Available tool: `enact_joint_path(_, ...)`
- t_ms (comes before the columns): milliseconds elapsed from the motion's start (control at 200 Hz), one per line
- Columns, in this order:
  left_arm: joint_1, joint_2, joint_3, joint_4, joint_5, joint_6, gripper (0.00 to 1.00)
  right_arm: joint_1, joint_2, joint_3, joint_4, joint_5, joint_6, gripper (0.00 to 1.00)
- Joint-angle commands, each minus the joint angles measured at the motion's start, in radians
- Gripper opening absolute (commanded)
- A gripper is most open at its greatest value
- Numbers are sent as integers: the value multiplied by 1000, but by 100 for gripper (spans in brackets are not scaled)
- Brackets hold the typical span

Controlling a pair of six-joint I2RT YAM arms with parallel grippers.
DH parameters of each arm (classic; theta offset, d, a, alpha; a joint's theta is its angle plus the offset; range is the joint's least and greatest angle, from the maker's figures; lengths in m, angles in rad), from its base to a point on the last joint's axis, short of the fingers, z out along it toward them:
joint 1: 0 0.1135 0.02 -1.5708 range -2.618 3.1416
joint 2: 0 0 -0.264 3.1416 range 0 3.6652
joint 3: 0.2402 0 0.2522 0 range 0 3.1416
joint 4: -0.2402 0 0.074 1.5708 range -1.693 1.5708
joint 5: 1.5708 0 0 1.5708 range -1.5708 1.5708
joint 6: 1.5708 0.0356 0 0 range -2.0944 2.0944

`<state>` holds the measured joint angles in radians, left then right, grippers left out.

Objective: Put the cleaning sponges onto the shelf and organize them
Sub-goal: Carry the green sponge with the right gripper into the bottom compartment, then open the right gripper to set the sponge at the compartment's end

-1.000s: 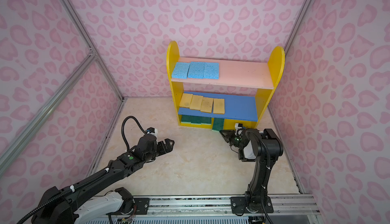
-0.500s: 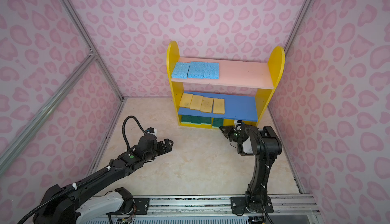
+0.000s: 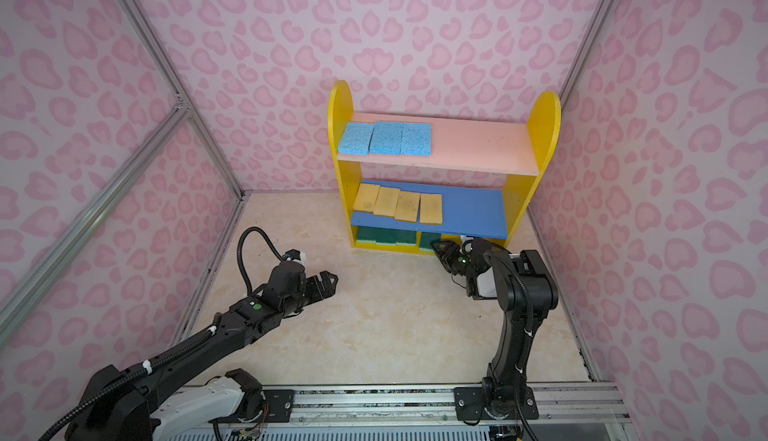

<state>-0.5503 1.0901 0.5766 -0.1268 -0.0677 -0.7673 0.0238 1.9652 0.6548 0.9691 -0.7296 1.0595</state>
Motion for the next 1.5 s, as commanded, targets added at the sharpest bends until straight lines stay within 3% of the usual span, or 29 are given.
enact_joint_path(0, 3, -3, -1, 6, 7, 7, 97, 12, -30, -51, -54, 103, 12, 59)
enact_joint_path(180, 7, -27, -19, 9, 10, 3, 97, 40, -99, -194, 64, 264, 172, 59)
enact_joint_path(350, 10, -48, -33, 6, 12, -4, 97, 118, -135, -226, 97, 402, 279, 58)
enact_joint_path(565, 16, -80, -48, -3, 17, -10, 97, 165, -155, -188, 54, 509, 358, 47)
enact_joint_path(1205, 59, -123, -64, -20, 43, 4, 97, 157, -64, -57, -24, 519, 381, 32)
enact_joint_path(1495, 62, -104, -55, -21, 44, 4, 97, 144, -20, -12, 1, 495, 365, 13)
